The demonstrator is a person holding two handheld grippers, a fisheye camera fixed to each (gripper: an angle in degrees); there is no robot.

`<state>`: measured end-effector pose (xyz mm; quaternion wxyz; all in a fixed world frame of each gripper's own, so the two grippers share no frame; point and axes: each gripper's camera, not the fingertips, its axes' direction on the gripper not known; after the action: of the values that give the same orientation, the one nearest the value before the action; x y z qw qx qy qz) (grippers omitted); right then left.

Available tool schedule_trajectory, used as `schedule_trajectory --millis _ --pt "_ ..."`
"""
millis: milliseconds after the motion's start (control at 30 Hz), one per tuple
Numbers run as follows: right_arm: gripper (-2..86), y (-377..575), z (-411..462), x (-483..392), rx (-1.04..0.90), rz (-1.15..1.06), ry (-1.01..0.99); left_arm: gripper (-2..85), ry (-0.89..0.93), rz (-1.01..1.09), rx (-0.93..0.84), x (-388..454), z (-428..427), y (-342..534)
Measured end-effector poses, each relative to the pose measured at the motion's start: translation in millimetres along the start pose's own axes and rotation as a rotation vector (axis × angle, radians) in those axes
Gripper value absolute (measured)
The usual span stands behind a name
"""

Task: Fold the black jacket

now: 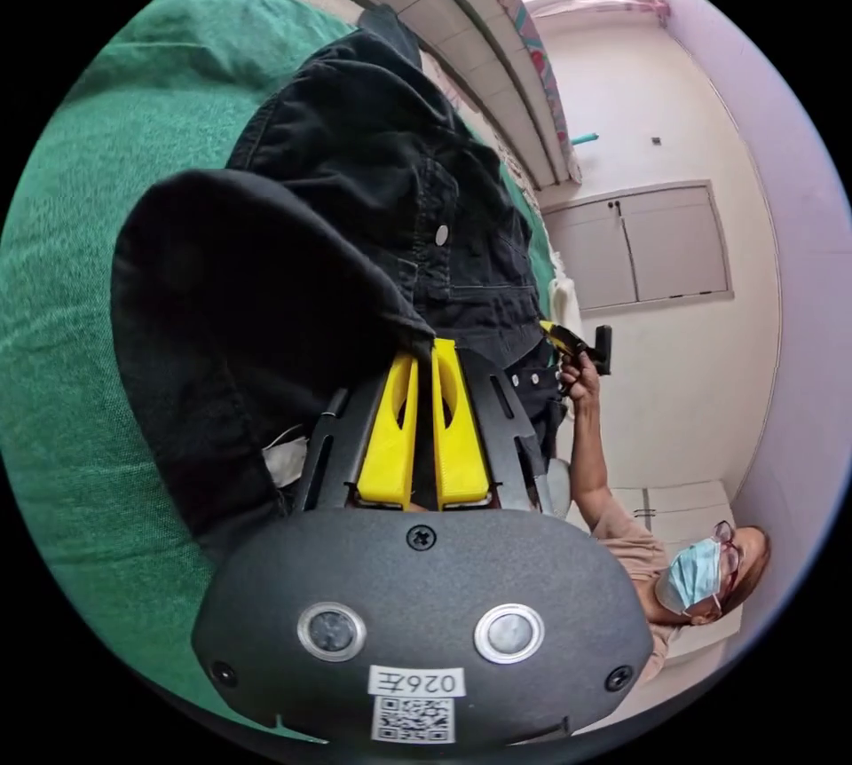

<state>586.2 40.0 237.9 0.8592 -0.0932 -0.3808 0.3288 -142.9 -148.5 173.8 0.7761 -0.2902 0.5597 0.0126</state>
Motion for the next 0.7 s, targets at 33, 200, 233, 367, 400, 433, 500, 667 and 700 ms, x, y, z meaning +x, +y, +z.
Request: schedule_trajectory --millis 33,200,233,367,400,433,500,667,700 --pt "-1.4 -2.4 -3.1 -3.3 -0.01 -0.009 0.001 0.0 0.037 -0.005 0.011 -0.9 -6.2 2.2" --pt "-1.2 -13.4 -16.5 -25.3 -0.026 -0.032 0.032 1.4 0.092 -0.005 0.002 9.5 -36.9 16.6" --pt "-0.9 -15.8 -22.5 -31.7 -0.024 -0.039 0.033 1.6 0.157 0.02 -0.005 13.3 -49.0 23.4" --pt "1.0 -14.1 -66.8 -61.5 0.08 -0.03 0.151 -0.5 0.222 0.099 0.176 45.4 -129.6 61.6" --pt "1.2 -13.5 -74.5 -69.0 0.103 -0.036 0.177 -0.7 0.178 0.107 0.217 54.5 -142.3 65.4" --pt "1.1 -13.7 -88.3 -87.3 0.151 -0.061 0.228 -0.8 0.091 0.132 0.289 75.8 -163.1 67.6" --pt "0.4 -21.9 -98.6 -122.9 0.194 -0.135 0.291 -0.9 -0.002 0.191 0.352 111.9 -178.0 55.2" --pt "-0.9 -78.1 -44.6 -237.9 0.13 -0.413 0.321 -1.0 -0.31 0.357 0.207 214.0 -106.0 -55.7" --pt "-0.9 -85.9 -35.3 -247.3 0.126 -0.421 0.331 -1.0 -0.369 0.368 0.183 222.8 -92.2 -67.8"
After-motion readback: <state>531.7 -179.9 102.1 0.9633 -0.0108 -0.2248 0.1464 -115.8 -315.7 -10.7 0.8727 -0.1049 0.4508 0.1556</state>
